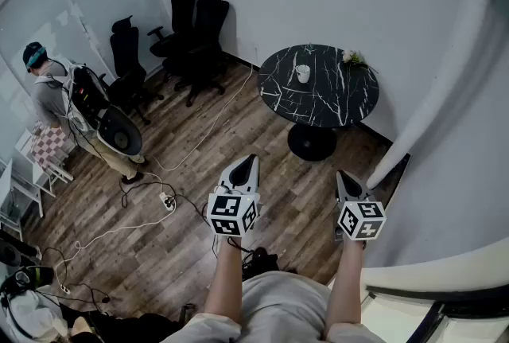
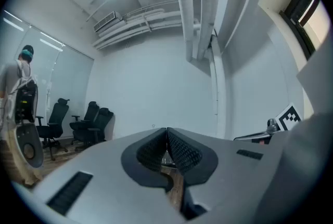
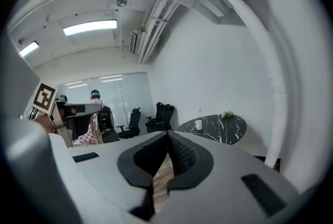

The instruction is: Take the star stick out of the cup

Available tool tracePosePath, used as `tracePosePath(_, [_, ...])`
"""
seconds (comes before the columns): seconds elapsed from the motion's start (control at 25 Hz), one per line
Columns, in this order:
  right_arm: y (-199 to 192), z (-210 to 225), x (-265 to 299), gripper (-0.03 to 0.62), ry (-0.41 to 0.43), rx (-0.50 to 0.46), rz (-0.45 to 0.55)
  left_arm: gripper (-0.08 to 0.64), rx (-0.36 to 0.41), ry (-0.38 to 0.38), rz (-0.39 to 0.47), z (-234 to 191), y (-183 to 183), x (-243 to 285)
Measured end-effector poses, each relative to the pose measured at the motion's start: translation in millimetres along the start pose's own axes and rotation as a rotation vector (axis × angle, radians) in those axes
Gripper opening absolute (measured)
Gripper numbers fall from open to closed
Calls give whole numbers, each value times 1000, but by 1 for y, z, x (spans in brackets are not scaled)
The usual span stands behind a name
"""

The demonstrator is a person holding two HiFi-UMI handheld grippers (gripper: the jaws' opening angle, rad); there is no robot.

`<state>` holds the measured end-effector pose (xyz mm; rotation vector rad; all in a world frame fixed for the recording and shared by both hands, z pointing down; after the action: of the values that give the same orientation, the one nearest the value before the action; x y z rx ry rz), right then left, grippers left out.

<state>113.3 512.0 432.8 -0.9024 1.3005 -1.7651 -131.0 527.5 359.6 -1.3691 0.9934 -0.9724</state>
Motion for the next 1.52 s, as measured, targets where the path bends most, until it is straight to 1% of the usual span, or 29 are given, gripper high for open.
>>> tracePosePath(0.08, [3,5,-14,34,-21,3,0,21,-5,-27,-8,5,-5,-2])
tracePosePath(0.12, [7,7,-19,34,-31,0,1,21,-2,-53,-8,7,-7,1])
tracePosePath(0.2, [17,14,-27,34,-46,-16,4,21,25,-124,-7,4,-12,22])
tracePosePath(0.24, [23,17,-30,34,-51,-23,6,21,39,-141,-20,-1,-12,37])
tracePosePath(0.32, [23,19,-31,34,-49,-32,2,21,34,-119,-43,-14,-6,55])
tracePosePath(0.36, [19,16,-28,34,-42,-35,-5,21,17,-99,-36,-16,0,53])
tracePosePath(0.48, [10,3,-16,34,-21,-42,-19,21,-40,-29,-3,-11,9,21])
tracePosePath(0.56, [9,-1,-13,34,-26,-40,-15,21,-113,10,21,-5,3,5])
tracePosePath(0.6, [9,1,-10,34,-29,-39,-16,21,-139,8,24,-2,-1,5])
tracePosePath(0.64, [8,4,-6,34,-32,-37,-20,21,-139,1,14,-1,-4,9])
tracePosePath(0.76, [7,18,8,34,-42,-2,-23,21,-87,-16,-13,-1,-7,26])
tracePosePath(0.84, [9,25,15,35,-45,32,-17,21,-84,-24,-7,-5,-6,34])
tracePosePath(1.0, [13,36,30,35,-61,65,-25,21,-97,-13,-9,-21,-6,55])
tracePosePath(1.12, [16,53,42,35,-86,108,-24,21,-103,-17,-7,-26,-9,83])
tracePosePath(1.2, [17,64,54,35,-100,132,-14,21,-93,-39,-11,-29,-10,104])
tracePosePath(1.4, [32,91,98,35,-143,162,-1,21,-87,-99,-15,-41,-3,165])
tracePosePath(1.52, [40,99,128,35,-155,154,-2,21,-84,-129,-21,-55,-2,199])
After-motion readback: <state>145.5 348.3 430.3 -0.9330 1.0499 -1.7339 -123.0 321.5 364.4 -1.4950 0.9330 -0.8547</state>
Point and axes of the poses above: the fingertips, and each gripper's own axes: x forward along the fingers, z to its right, y out of its top, the point moved 3 cm from there along -x, backward along the fingers, and after that the axes turned 4 degrees about z, right-handed, at the moved point
